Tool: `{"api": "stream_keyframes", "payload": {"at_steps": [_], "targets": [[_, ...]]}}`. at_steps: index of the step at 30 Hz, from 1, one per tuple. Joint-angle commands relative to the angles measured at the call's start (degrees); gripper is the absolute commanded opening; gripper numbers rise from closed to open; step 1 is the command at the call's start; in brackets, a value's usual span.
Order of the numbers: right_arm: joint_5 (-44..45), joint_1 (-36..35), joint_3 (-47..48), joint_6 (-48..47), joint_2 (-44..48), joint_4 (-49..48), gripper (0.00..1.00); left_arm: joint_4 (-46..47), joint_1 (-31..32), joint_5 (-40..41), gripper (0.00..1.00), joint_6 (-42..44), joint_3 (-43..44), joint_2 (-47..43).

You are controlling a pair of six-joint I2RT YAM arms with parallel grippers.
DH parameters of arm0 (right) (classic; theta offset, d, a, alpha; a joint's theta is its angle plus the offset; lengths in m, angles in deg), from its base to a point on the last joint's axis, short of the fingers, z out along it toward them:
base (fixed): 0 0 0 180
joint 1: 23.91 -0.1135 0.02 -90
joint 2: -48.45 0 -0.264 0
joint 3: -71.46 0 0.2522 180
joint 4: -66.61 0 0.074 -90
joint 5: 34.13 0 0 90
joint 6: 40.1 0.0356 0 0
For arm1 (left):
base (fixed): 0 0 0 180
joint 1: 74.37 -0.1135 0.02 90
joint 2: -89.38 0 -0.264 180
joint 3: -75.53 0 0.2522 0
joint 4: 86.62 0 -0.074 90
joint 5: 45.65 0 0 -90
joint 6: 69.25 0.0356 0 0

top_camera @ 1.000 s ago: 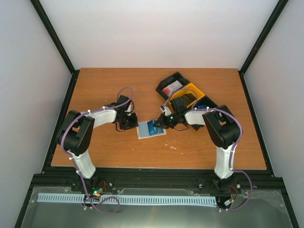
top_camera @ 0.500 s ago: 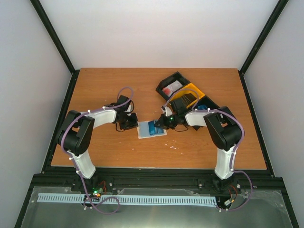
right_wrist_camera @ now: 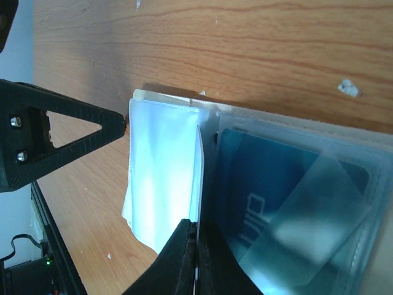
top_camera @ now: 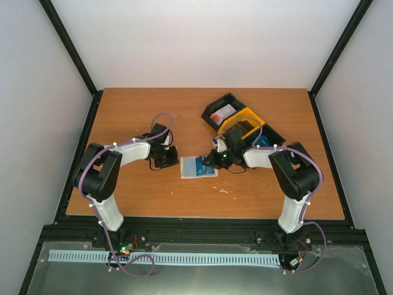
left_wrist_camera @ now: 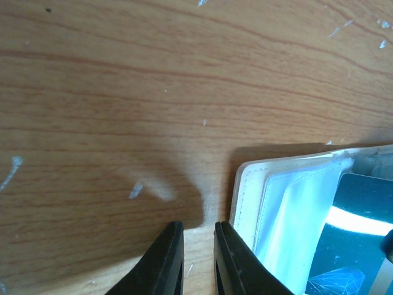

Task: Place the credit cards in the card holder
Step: Insert the credit card into the card holder.

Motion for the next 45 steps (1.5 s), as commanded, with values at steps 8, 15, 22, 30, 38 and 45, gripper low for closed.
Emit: {"api": "stream_keyframes", "payload": {"at_steps": [8, 15, 22, 30, 38, 45], "targets": [[2.32, -0.13, -3.24, 1.41, 3.26, -2.45, 0.03, 3.4, 0.81, -6.15, 0.25, 1.6, -5.02, -3.41], [2.79, -0.12, -4.85, 2.45, 3.98, -3.95, 0.03, 7.94, 0.88, -9.96, 0.29, 2.37, -7.46, -5.73], [2.89, 0.27, -4.17, 2.52, 2.6, -2.35, 0.03, 8.6, 1.14, -10.45, 0.28, 2.04, -7.51, -5.26], [-1.01, 0.23, -1.56, 1.02, -2.33, 0.51, 0.03, 5.3, 1.67, -8.48, 0.21, 2.05, -5.28, -1.62], [-3.32, -0.21, 0.09, 2.15, -5.28, -0.78, 0.03, 3.78, 1.67, -7.01, 0.16, 2.05, -4.34, 0.09], [-1.88, -0.34, -0.26, 6.93, -4.95, -3.91, 0.03, 2.85, 1.66, -6.27, 0.15, 2.43, -4.04, 0.37]]}}
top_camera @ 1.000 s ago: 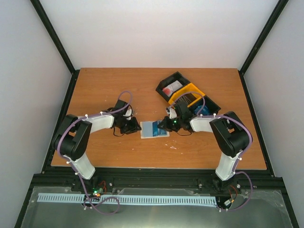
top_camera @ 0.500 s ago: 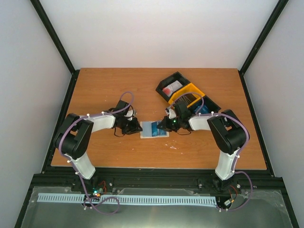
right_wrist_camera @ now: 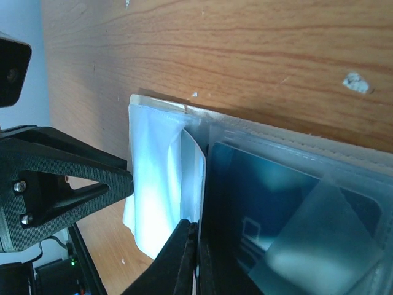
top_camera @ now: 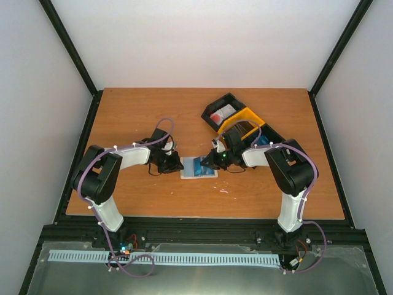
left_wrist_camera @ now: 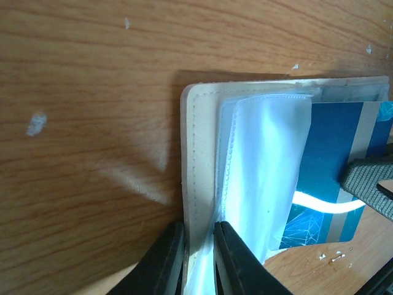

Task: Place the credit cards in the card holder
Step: Insert the credit card into the card holder.

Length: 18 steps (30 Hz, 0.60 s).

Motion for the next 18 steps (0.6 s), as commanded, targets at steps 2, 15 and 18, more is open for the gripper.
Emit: {"api": "stream_keyframes", "payload": {"at_steps": [2, 15, 18], "targets": [[1.44, -1.26, -0.14, 3.8, -2.69, -1.42, 0.04, -1.98, 0.58, 2.33, 0.15, 1.14, 0.94, 2.1], [-1.54, -3.1, 1.33, 5.65, -5.33, -4.76, 0.12, -1.34, 0.6, 1.57, 0.16, 2.15, -0.34, 1.24], [-1.84, -3.73, 2.06, 5.93, -5.49, -5.41, 0.13, -1.31, 0.6, 1.53, 0.16, 2.5, -0.44, 1.13]]}}
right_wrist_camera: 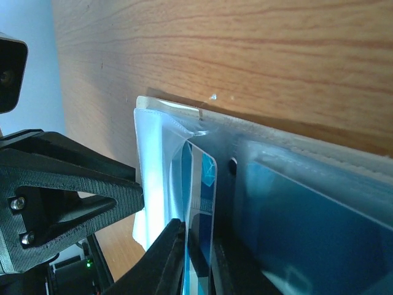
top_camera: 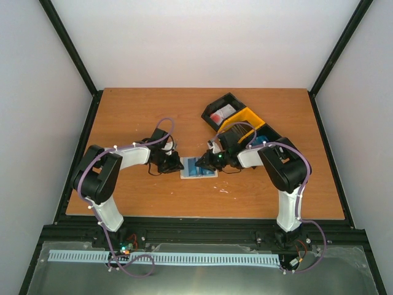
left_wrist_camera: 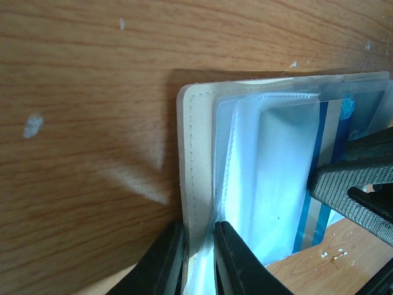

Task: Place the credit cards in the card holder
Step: Insert the credit card into the card holder.

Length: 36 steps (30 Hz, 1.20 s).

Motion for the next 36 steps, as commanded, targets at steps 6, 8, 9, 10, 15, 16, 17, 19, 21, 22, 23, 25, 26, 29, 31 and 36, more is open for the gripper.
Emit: {"api": "stream_keyframes", "payload": {"at_steps": [6, 8, 9, 10, 15, 16, 17, 19, 21, 22, 23, 25, 26, 29, 31, 36], "targets": [[0.59, -2.79, 2.31, 0.69, -1.54, -0.14, 0.16, -0.97, 0.61, 1.64, 0.16, 2.2, -0.51, 1.09], [0.95, -3.12, 2.6, 0.7, -1.53, 0.47, 0.19, -0.97, 0.56, 1.57, 0.16, 2.43, -0.53, 1.18], [1.17, -3.31, 2.81, 0.55, -1.53, 0.86, 0.2, -0.97, 0.59, 1.48, 0.16, 2.53, -0.51, 1.18], [1.36, -3.44, 3.04, 0.52, -1.51, 1.23, 0.22, -0.97, 0.64, 1.49, 0.15, 2.62, -0.55, 1.13], [1.65, -4.71, 4.07, 0.32, -1.84, 2.1, 0.28, -0.99, 0.6, 1.67, 0.15, 3.08, -0.57, 0.83], [1.64, -4.9, 4.45, 0.16, -2.03, 2.48, 0.29, -0.97, 0.65, 1.61, 0.16, 3.19, -0.59, 0.83], [1.58, -5.04, 4.91, -0.03, -2.31, 2.83, 0.29, -0.85, 0.61, 1.63, 0.15, 3.25, -0.64, 0.76], [1.41, -5.14, 5.62, -0.18, -2.89, 3.33, 0.29, -0.64, 0.6, 1.56, 0.15, 3.33, -0.84, 0.61], [1.5, -5.19, 6.04, -0.25, -3.06, 3.66, 0.29, -0.74, 0.58, 1.72, 0.15, 3.48, -0.74, 0.46], [1.74, -5.17, 6.11, -0.34, -2.93, 3.99, 0.29, -0.79, 0.59, 1.9, 0.15, 3.52, -0.69, 0.34], [2.03, -5.17, 6.05, -0.44, -2.81, 4.17, 0.29, -0.87, 0.62, 2.19, 0.16, 3.52, -0.64, 0.13], [2.36, -5.15, 5.9, -0.6, -2.76, 4.25, 0.28, -0.96, 0.59, 2.9, 0.17, 3.46, -0.68, -0.52], [2.17, -5.14, 5.87, -0.69, -2.75, 4.16, 0.27, -0.97, 0.58, 3.3, 0.19, 3.44, -0.75, -0.92], [1.09, -5.14, 6.06, -1.09, -3.03, 3.47, 0.24, -0.9, 0.61, 4.56, 0.26, 3.2, -1.13, -2.59], [-0.09, -4.93, 6.14, -1.37, -3.25, 2.45, 0.24, -0.65, 0.62, 5.5, 0.31, 2.98, -1.63, -4.0], [-4.74, -3.9, 6.0, -1.31, -3.49, -0.88, 0.24, 1.37, 0.59, 6.44, 0.35, 1.98, -3.45, -8.97]]}}
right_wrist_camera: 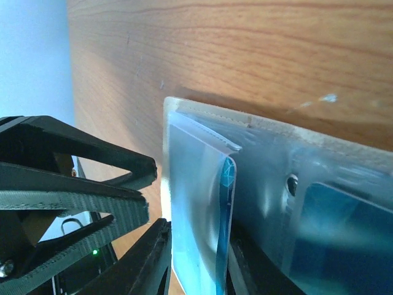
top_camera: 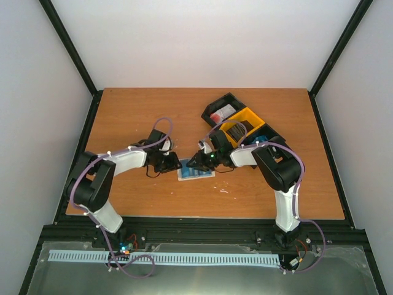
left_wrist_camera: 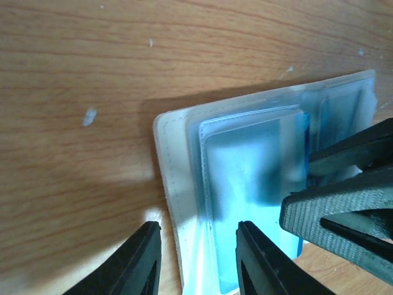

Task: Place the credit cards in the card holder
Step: Insert the credit card into the card holder, then turn over the card slot in the card holder.

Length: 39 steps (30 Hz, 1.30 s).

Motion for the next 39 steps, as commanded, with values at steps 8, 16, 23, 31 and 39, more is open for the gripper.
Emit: {"api": "stream_keyframes", "payload": {"at_steps": [8, 16, 23, 31, 39], "targets": [[-8.53, 1.65, -0.5, 0.31, -1.16, -7.48, 0.24, 6.1, 0.38, 2.46, 0.47, -3.04, -3.99, -11.63], [-11.12, 2.16, -2.37, 1.89, -0.41, -11.33, 0.23, 12.47, -0.57, -6.71, 0.56, -2.63, -7.95, -13.62], [-12.03, 2.92, -4.29, 2.71, 0.24, -13.71, 0.21, 16.8, -1.39, -11.86, 0.44, -3.81, -11.19, -14.04], [-13.26, 4.02, -4.84, 3.7, 0.57, -14.74, 0.17, 21.51, -3.46, -14.72, 0.39, -7.58, -14.59, -12.74], [-14.15, 4.57, -5.11, 5.28, 0.41, -15.9, 0.06, 26.03, -4.76, -17.89, 0.39, -9.08, -14.7, -10.46]]}}
